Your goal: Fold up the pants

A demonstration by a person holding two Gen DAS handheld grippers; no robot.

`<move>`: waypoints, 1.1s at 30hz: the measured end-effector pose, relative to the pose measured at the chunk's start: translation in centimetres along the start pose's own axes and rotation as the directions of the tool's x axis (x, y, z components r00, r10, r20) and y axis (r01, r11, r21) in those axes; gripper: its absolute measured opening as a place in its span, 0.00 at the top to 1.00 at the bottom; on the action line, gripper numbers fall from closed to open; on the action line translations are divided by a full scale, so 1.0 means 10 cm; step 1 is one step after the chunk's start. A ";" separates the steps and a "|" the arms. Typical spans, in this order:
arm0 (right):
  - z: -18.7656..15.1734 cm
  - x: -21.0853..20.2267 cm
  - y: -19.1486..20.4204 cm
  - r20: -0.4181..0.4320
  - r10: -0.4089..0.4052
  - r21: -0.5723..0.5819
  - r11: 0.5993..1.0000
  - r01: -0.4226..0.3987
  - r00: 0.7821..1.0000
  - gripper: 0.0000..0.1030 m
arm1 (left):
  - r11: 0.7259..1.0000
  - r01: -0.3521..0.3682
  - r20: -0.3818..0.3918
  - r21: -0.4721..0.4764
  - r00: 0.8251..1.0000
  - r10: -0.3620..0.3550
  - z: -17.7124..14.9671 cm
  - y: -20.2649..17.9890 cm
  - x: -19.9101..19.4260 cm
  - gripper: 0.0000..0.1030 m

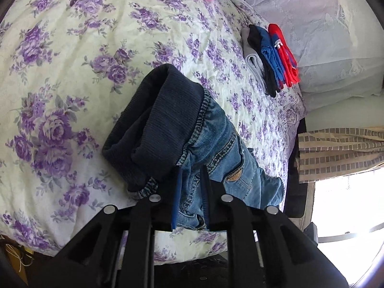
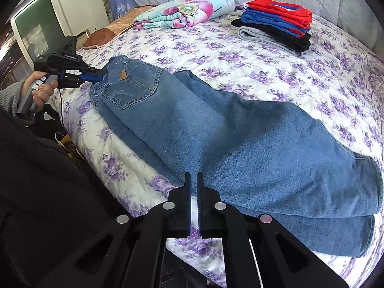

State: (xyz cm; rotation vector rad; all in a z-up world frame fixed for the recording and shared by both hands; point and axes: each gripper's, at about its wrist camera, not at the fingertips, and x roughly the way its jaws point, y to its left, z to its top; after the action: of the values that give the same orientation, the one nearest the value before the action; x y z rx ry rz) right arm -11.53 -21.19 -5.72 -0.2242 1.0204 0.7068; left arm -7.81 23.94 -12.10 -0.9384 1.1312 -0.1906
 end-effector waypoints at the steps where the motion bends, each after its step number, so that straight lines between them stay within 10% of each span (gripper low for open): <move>1: 0.00 0.01 0.01 0.001 0.000 0.000 1.000 0.000 1.000 0.95 | 1.000 0.001 -0.001 -0.004 1.000 -0.001 -0.01 0.01 -0.01 0.86; 5: 0.03 0.11 0.06 0.002 0.009 -0.032 0.999 -0.009 1.000 0.89 | 1.000 0.004 -0.005 -0.019 1.000 -0.005 0.01 0.02 -0.01 0.81; 7: 0.06 0.17 0.10 -0.003 0.016 -0.041 0.999 -0.016 1.000 0.54 | 1.000 0.002 -0.009 -0.024 1.000 -0.002 0.01 0.00 0.00 0.75; 17: 0.15 0.43 0.18 -0.041 -0.011 -0.080 0.997 0.008 0.999 0.73 | 0.994 -0.074 0.029 -0.083 0.997 0.077 0.03 0.13 -0.13 0.41; 28: 0.17 0.43 0.17 -0.058 0.002 -0.078 0.997 -0.007 0.998 0.77 | 0.993 -0.025 0.059 -0.115 0.998 0.032 0.17 0.15 0.03 0.41; 33: 0.18 0.38 0.19 -0.042 0.011 -0.070 0.997 -0.014 0.999 0.86 | 0.990 -0.066 0.081 -0.128 0.994 0.076 0.15 0.26 -0.08 0.86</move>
State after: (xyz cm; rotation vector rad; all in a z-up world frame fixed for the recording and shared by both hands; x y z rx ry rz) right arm -10.23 -17.22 -7.73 -0.2952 1.0377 0.7526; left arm -7.77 26.79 -13.26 -1.0057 1.1049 -0.0214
